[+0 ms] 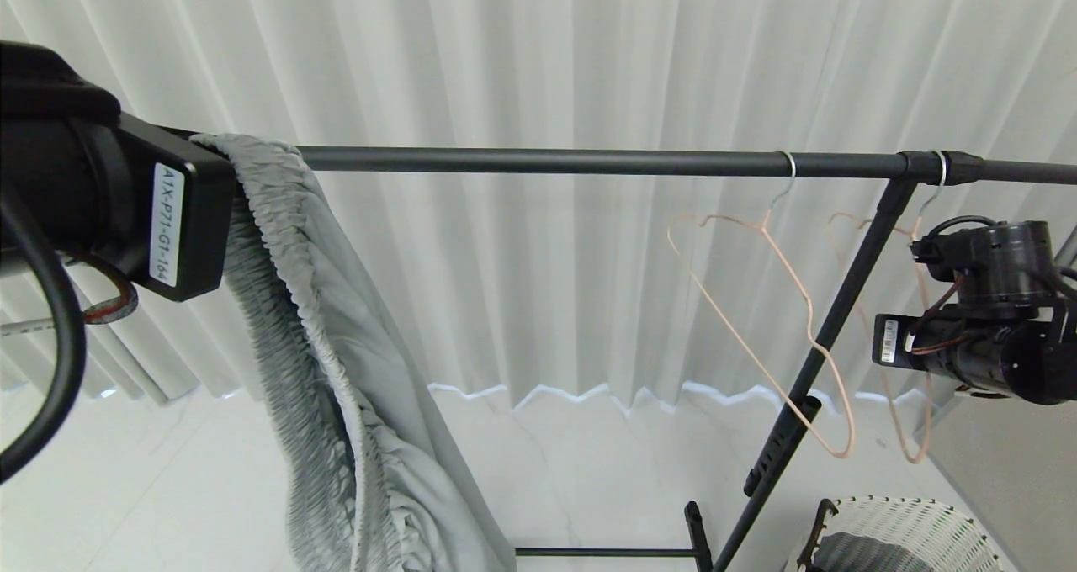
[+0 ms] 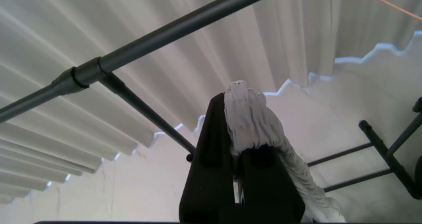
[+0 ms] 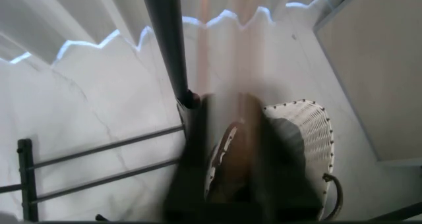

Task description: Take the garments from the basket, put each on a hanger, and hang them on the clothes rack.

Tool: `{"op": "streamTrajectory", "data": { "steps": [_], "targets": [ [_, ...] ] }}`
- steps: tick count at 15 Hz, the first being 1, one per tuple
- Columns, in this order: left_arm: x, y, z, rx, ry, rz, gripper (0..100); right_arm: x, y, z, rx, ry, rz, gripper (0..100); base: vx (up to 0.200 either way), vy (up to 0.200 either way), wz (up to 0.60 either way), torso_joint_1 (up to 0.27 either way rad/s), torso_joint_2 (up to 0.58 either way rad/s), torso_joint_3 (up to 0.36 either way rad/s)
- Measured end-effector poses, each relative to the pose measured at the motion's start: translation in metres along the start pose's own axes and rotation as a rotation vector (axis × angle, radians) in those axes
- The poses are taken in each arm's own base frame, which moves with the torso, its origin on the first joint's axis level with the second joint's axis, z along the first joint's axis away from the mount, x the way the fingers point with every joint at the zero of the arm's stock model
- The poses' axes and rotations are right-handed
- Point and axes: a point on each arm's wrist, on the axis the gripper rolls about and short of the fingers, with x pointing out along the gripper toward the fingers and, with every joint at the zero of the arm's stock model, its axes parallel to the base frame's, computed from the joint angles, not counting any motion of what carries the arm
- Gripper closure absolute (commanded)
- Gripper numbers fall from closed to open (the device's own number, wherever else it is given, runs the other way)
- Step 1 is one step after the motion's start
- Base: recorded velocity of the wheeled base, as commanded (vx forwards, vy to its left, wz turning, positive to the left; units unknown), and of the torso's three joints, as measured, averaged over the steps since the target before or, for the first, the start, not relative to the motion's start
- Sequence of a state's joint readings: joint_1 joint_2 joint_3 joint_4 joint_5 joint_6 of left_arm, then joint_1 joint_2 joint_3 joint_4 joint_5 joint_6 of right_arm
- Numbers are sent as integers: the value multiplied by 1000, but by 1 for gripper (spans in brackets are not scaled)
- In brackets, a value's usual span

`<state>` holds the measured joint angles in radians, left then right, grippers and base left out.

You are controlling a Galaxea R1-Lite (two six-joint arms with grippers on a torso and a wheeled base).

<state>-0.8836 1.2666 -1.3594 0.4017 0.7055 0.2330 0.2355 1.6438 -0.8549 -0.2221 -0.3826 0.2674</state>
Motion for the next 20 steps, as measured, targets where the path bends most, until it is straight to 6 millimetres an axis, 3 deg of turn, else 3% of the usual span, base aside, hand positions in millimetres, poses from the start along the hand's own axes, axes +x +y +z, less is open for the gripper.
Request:
{"op": "streamTrajectory", "data": {
  "steps": [10,14,18,20],
  "targets": [
    [-1,1,0,-1,-2,0,100,-15,-5,8,33,-47,3,100,0,0,0,0,0,0],
    [-3,2,0,-5,-6,3,100,-36,-13,12,46,-89,15,100,0,0,0,0,0,0],
    [-3,3,-1,-7,-4,11,100,-65,-28,3,27,-60,8,100,0,0,0,0,0,0],
    [-2,4,-2,-7,3,23,100,-84,-36,1,26,-60,9,100,-200,0,0,7,2,-2]
  ]
}}
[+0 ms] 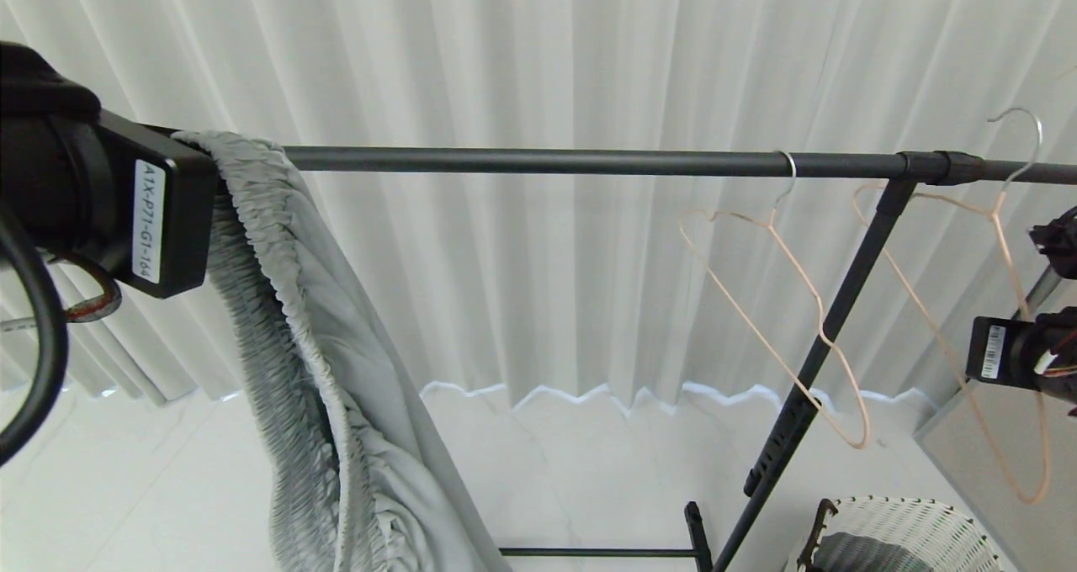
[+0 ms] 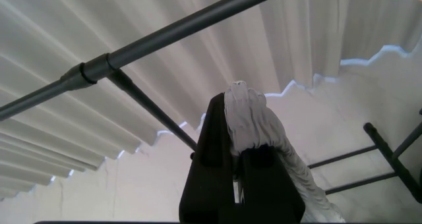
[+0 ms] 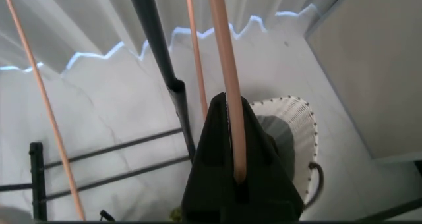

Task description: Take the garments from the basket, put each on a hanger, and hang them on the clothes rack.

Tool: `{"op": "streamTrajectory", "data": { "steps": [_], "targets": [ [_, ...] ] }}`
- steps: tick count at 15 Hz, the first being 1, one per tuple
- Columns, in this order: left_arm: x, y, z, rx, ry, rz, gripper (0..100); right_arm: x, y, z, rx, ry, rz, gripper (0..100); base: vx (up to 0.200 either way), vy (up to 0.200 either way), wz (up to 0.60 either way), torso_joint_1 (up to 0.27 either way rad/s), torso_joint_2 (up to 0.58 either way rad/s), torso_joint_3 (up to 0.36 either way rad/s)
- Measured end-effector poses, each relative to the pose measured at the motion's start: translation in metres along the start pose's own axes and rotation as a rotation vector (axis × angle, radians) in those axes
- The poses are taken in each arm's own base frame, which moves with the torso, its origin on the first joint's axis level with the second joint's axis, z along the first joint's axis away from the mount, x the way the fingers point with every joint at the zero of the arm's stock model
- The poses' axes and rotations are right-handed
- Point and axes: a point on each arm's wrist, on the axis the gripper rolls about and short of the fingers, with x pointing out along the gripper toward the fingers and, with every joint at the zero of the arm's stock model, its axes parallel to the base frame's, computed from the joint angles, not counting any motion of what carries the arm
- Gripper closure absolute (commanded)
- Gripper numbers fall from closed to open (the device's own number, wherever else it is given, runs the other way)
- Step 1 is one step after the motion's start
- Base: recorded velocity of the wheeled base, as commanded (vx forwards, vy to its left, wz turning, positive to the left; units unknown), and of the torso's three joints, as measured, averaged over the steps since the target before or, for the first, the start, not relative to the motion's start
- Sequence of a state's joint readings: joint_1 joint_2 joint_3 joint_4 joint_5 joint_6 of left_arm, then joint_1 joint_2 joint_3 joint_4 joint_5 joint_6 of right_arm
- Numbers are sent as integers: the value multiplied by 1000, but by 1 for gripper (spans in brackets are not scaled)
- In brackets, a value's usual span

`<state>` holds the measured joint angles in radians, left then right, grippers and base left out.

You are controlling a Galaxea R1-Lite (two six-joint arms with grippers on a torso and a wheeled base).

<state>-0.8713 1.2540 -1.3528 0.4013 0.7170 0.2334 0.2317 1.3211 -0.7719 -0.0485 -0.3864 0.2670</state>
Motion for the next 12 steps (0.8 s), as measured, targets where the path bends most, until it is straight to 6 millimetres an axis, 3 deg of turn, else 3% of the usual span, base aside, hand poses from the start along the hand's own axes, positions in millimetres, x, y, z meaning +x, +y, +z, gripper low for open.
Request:
{"op": "streamTrajectory", "data": {
  "steps": [6,10,12],
  "targets": [
    [-3,5,-5,-2,6,14,100,-45,-25,-25,-74,2,8,100,-200,0,0,2,4,-2],
    [-9,9,-11,-3,6,17,100,-57,-33,-38,-118,-8,20,100,-200,0,0,1,2,5],
    [-10,10,-13,-7,5,22,100,-60,-32,-37,-128,-24,38,100,0,0,0,0,0,0]
  ]
}}
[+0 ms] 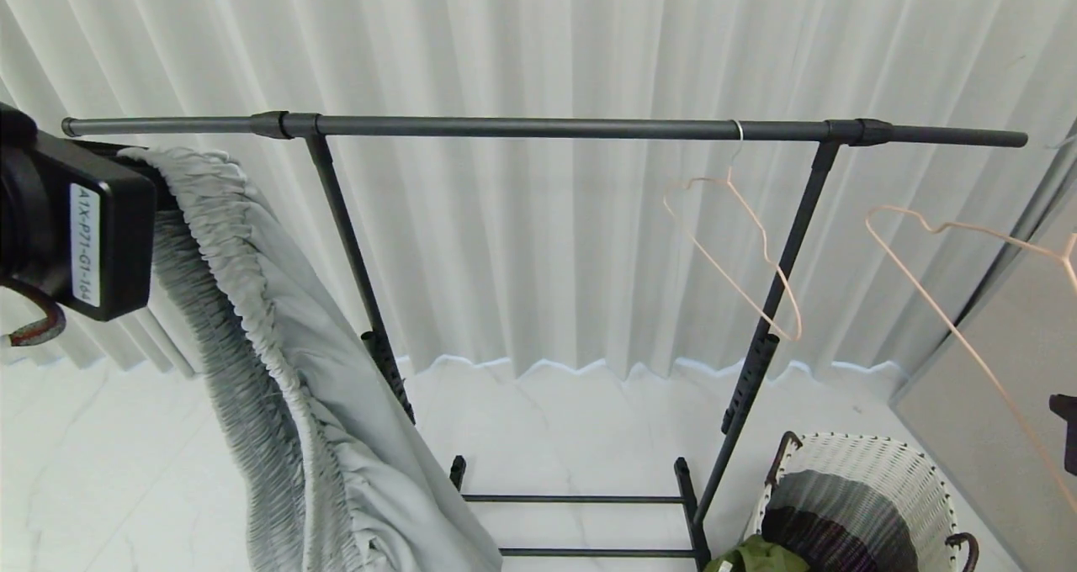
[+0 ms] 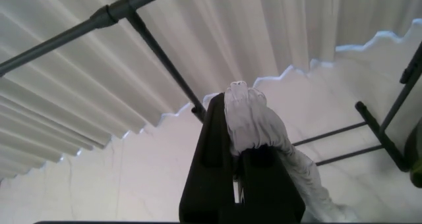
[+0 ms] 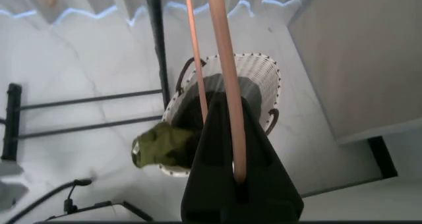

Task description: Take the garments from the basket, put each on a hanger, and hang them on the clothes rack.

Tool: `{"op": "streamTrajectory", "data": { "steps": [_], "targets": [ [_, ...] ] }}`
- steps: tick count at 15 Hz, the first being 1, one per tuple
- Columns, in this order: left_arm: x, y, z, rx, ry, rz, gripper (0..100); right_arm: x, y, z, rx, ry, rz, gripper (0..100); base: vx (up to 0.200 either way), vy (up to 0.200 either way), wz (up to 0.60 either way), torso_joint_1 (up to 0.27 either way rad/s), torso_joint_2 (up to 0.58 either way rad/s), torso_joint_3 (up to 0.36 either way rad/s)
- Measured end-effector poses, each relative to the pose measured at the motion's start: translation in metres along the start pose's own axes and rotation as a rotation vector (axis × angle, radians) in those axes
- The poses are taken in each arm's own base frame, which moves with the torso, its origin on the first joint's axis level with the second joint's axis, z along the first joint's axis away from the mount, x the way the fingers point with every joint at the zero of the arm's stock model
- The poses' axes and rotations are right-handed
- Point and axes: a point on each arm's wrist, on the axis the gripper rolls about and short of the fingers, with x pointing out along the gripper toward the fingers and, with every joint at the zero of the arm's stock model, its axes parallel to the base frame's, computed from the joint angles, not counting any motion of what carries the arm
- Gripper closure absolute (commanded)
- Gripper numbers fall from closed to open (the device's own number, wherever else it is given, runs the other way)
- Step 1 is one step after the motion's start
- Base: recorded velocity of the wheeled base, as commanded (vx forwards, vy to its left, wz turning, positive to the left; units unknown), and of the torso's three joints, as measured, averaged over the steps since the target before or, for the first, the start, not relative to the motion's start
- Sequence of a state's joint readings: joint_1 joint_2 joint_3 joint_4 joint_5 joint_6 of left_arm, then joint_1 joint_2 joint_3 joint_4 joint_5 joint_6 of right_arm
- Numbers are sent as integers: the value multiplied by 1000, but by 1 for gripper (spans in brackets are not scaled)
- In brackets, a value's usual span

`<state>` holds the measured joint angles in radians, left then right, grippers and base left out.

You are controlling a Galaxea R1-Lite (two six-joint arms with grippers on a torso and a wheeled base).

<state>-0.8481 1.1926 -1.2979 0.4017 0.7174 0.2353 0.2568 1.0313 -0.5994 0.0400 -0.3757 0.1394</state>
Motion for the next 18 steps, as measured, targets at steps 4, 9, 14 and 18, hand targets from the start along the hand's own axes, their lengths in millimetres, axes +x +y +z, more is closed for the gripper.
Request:
{"op": "streamTrajectory", "data": {
  "steps": [4,9,14,18],
  "targets": [
    [1,1,-2,2,8,5,100,-8,6,11,-7,-51,61,100,0,0,0,0,0,0],
    [13,1,-8,5,61,51,100,-31,31,33,-50,-144,286,100,0,0,0,0,0,0],
    [41,-1,5,-49,44,122,100,-57,65,26,-174,-129,631,100,0,0,0,0,0,0],
    [67,-11,13,-99,36,148,100,-65,76,20,-267,-44,853,100,0,0,0,0,0,0]
  ]
}}
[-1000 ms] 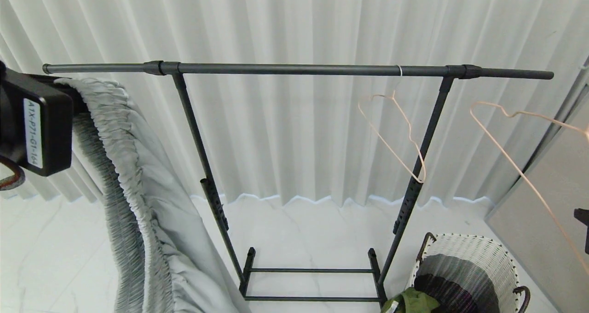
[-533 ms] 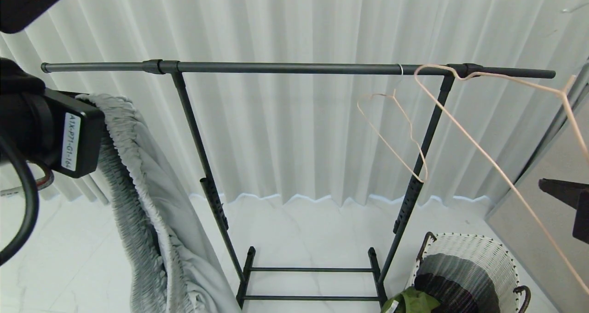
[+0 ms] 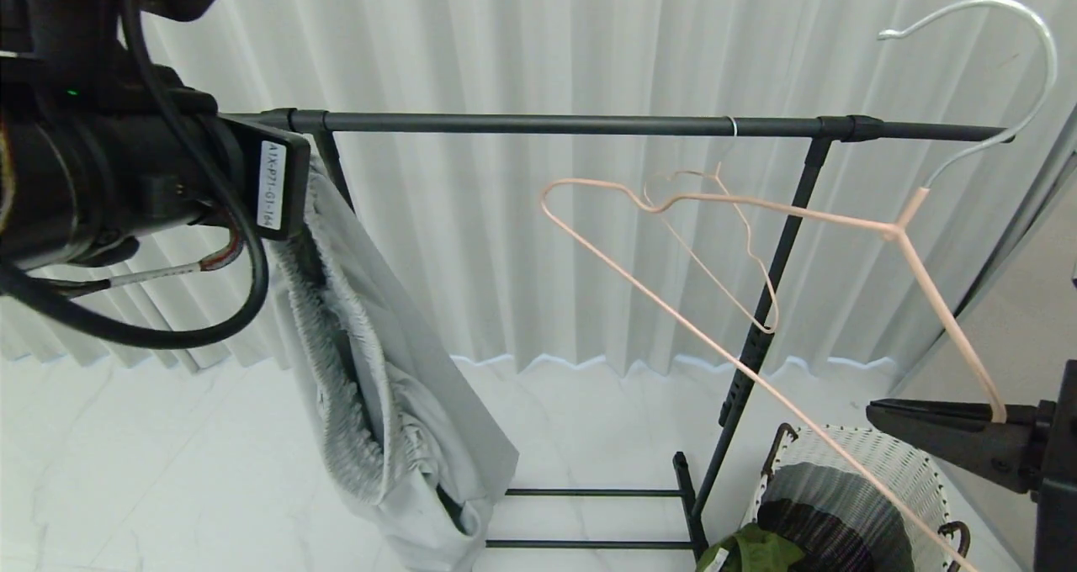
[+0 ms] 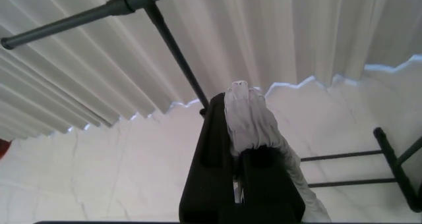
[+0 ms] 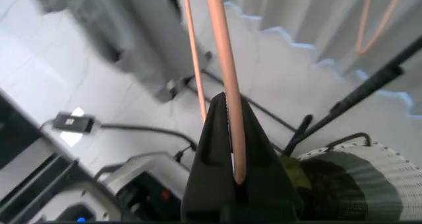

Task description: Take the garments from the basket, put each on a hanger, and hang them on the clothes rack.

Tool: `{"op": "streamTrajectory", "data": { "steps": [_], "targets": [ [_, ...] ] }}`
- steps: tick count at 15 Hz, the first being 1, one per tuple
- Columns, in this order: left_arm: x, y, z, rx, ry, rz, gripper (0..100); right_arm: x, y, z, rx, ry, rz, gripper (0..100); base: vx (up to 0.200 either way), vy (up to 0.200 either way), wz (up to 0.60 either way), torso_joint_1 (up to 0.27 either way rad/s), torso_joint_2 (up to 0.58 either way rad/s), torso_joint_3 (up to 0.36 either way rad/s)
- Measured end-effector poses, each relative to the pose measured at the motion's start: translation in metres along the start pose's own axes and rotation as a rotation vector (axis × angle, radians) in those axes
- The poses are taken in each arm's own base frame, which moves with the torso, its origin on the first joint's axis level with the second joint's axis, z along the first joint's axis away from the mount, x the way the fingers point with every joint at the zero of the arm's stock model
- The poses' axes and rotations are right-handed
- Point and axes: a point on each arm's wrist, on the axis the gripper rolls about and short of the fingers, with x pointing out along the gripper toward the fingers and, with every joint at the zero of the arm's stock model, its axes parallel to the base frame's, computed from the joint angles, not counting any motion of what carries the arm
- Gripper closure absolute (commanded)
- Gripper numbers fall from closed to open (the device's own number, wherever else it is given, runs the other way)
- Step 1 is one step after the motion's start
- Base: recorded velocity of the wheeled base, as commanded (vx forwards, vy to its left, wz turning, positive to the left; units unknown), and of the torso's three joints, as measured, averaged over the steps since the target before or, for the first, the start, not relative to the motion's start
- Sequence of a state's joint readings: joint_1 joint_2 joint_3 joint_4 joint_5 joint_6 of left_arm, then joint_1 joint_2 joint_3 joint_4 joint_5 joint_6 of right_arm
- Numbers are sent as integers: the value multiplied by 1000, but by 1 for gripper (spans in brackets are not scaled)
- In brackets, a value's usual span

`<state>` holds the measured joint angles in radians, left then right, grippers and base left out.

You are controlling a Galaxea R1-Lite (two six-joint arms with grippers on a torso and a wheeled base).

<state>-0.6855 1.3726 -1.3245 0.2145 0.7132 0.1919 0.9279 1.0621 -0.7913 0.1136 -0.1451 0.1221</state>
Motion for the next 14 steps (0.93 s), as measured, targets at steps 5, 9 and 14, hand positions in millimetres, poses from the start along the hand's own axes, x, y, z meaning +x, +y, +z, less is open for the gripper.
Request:
{"op": "streamTrajectory", "data": {
  "steps": [5,9,14],
  "targets": [
    [22,-16,8,-67,18,1,100,0,16,3,-42,25,145,100,0,0,0,0,0,0],
    [43,-27,15,-109,34,19,100,2,30,2,-71,50,253,100,0,0,0,0,0,0],
    [46,-35,15,-98,39,6,100,10,35,1,-73,68,263,100,0,0,0,0,0,0]
  ]
}}
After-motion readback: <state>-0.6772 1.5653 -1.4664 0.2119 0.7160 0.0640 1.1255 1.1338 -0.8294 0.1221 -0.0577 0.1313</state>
